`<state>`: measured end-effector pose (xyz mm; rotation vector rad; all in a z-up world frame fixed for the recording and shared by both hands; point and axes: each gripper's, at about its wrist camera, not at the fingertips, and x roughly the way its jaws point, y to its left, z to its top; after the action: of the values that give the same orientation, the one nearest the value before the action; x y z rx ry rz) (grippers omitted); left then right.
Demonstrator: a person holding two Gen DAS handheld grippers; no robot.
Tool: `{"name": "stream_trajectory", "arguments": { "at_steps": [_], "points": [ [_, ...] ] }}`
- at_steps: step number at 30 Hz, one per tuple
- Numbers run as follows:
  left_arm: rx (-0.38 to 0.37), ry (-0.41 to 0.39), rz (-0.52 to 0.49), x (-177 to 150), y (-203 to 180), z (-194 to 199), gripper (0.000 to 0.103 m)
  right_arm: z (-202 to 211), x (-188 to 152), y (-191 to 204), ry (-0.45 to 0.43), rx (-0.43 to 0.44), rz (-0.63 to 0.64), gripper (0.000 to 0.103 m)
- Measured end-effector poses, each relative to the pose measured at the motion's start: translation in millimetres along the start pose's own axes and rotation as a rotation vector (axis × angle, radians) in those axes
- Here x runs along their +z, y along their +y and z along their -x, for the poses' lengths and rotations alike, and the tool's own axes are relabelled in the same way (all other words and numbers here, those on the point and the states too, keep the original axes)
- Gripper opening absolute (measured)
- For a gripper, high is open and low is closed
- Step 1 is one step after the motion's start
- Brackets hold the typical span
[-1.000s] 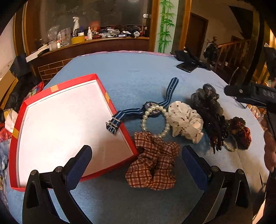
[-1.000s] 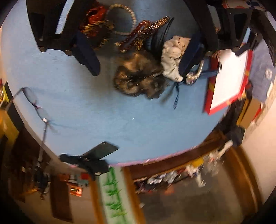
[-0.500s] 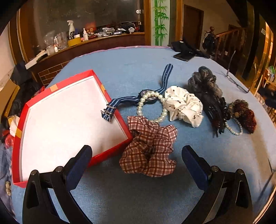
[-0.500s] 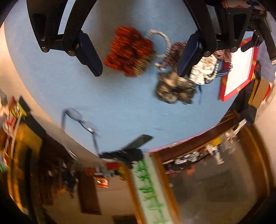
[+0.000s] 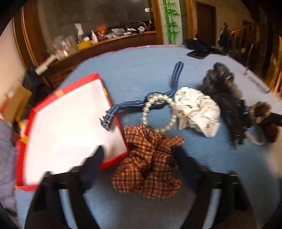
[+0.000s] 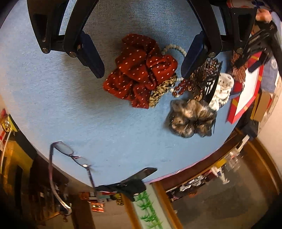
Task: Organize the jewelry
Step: 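Grasp the red polka-dot scrunchie with the right gripper while the left grasps the plaid scrunchie, then carry both scrunchies into the white box and open both grippers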
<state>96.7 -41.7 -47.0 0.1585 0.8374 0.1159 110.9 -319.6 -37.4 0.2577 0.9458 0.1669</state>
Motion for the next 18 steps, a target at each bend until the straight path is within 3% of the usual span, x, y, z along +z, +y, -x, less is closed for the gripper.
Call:
{"name": "stream_trajectory", "arguments": {
  "at_steps": [2,3,6,7,8,9,10,15,18],
  "points": [
    [0.027,-0.015,0.004,1.0,-2.5,-0.5,0.048,-0.6,-3.4,3.9,0.0,-0.002,0.035,0.091],
    [0.034,-0.028,0.006,1.7,-3.2,1.2,0.034,-1.2,-4.8,5.7,0.002,-0.006,0.05,0.091],
    [0.031,-0.051,0.03,3.5,-0.6,7.0,0.017,-6.3,-9.8,11.7,0.015,-0.03,0.094,0.091],
    [0.017,-0.057,0.042,3.7,2.2,9.1,0.014,-8.1,-9.7,11.0,0.017,-0.039,0.095,0.087],
    [0.004,-0.065,0.054,3.4,4.7,12.1,0.008,-10.4,-11.5,10.5,0.013,-0.051,0.096,0.077],
    [-0.029,-0.067,0.075,3.0,8.9,15.6,0.005,-11.6,-11.1,10.8,0.016,-0.053,0.1,0.038],
    [-0.049,-0.07,0.097,2.2,12.6,19.0,0.005,-11.1,-11.5,10.1,0.013,-0.059,0.103,0.021],
    [-0.076,-0.151,0.114,-2.2,20.5,46.2,0.005,12.0,-7.2,0.9,-0.09,-0.003,0.044,0.019],
    [-0.099,-0.19,0.135,-6.1,25.1,62.3,0.005,43.9,-8.1,-1.1,-0.247,0.013,0.02,0.019]
  ]
}}
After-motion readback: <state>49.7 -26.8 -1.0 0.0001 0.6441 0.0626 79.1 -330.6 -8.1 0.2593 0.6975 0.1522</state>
